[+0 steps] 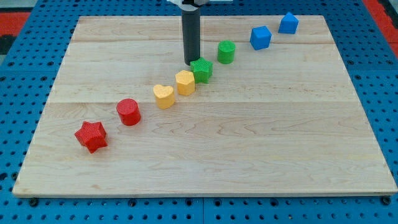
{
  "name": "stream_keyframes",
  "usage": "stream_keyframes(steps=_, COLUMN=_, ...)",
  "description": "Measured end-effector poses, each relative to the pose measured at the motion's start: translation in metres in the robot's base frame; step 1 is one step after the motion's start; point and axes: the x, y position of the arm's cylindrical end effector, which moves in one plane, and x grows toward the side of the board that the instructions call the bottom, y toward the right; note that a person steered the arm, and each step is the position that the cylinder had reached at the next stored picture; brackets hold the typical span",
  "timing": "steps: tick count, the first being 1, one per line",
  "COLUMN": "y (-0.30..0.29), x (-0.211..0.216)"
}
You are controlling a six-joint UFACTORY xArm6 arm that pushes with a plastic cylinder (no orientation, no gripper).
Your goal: Push the green circle down a bit
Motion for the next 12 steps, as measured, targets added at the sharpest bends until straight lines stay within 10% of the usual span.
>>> stream_keyframes(steps=3, y=-0.004, x=-0.005)
stream_keyframes(steps=5, y=-0.119, x=-0.044)
stream_keyframes(steps=9, y=-0.193, x=0.04)
stream_keyframes(steps=12, y=-0.026, x=-0.034)
